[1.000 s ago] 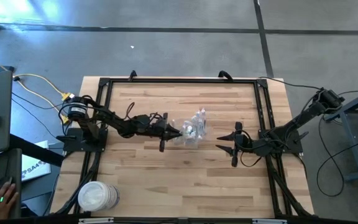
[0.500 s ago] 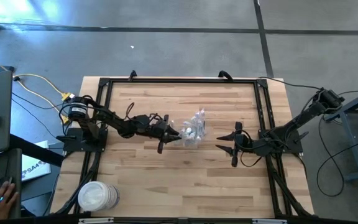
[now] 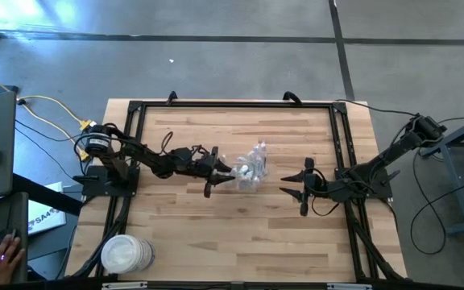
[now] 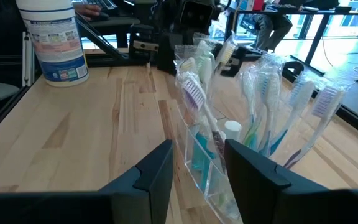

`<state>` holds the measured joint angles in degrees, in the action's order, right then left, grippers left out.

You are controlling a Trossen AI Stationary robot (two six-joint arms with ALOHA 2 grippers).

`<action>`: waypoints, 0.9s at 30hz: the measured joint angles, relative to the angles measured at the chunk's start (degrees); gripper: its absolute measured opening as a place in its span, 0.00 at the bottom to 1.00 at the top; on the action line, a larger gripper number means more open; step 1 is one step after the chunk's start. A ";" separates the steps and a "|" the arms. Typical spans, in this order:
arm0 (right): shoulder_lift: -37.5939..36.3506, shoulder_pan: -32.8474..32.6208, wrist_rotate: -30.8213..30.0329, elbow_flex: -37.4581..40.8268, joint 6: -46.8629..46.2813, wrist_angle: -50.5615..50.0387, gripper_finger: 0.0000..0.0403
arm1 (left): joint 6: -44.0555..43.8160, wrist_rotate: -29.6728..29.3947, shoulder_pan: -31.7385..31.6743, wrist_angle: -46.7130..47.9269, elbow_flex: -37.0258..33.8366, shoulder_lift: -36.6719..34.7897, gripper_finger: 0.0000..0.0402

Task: Pick & Place toothbrushing station
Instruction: Put the green toothbrush into the wire organizer

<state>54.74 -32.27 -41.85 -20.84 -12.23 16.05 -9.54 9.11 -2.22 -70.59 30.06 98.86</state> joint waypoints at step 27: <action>0.00 0.02 0.00 0.00 0.00 0.02 0.34 | 1.76 0.90 -0.02 4.36 5.27 -5.13 0.28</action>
<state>54.74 -32.25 -41.85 -20.84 -12.23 16.08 -7.78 10.01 -2.24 -66.23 35.34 93.73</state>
